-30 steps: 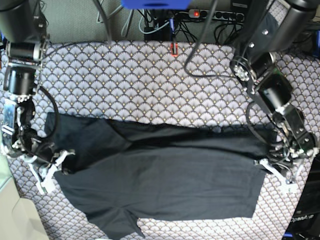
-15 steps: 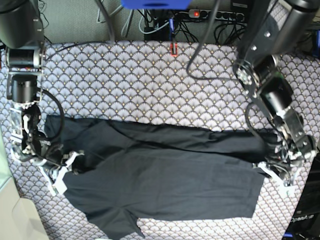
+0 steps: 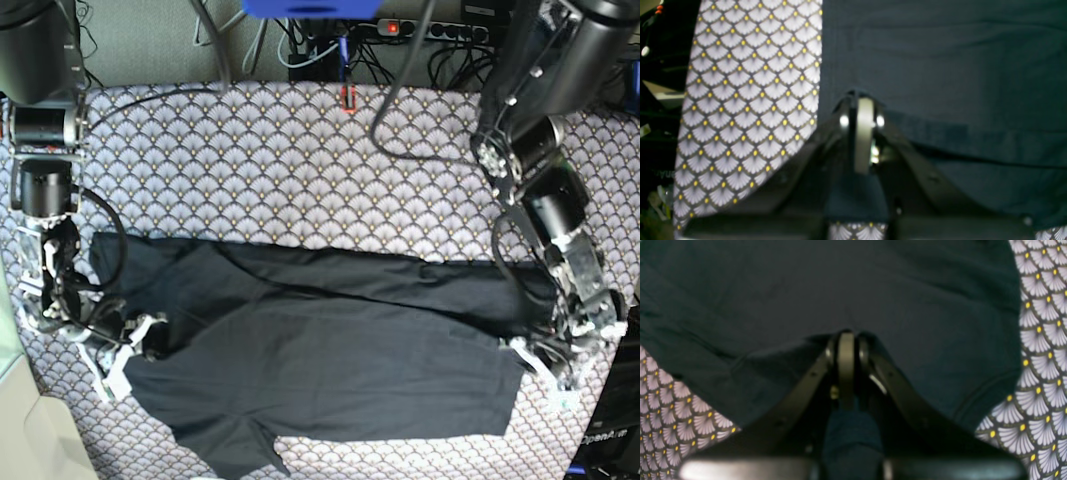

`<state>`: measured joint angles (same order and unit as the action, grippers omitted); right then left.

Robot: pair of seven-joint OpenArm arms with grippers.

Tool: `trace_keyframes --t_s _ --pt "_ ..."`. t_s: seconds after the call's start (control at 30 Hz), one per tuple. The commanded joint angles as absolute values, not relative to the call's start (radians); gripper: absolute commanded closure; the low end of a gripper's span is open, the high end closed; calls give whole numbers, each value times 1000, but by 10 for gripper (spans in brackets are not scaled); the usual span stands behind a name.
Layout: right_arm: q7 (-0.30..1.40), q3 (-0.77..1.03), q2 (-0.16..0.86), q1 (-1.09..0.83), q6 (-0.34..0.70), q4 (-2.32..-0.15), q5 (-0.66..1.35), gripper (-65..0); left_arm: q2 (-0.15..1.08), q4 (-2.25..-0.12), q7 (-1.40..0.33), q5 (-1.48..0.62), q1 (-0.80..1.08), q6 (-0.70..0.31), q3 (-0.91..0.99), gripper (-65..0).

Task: Fold the T-shirt properly
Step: 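Lift the shirt edge with both grippers and pull it across the body, then lower the folded edge onto the shirt with both grippers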

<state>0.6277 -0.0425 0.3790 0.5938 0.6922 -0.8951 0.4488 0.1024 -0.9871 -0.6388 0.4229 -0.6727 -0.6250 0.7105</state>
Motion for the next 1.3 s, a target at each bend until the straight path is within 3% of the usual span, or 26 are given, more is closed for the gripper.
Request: trace_keyframes --t_s 0.0,0.27,0.53,0.77,1.27 --pt "602 -38 390 645 698 -909 460 0 116 -1007 -608 406 -725 -622 707 0" --pt "596 -30 328 657 698 -909 302 0 119 -1007 -610 406 -708 -622 711 0" --pt "545 -35 323 654 698 -898 297 0 119 -1013 -607 400 -638 -622 716 0" --pt "475 -36 325 722 698 -723 297 0 148 -1004 -598 400 -631 -622 773 0" --pt "472 -36 303 757 698 -720 232 0 173 -949 -558 398 -634 -622 774 0"
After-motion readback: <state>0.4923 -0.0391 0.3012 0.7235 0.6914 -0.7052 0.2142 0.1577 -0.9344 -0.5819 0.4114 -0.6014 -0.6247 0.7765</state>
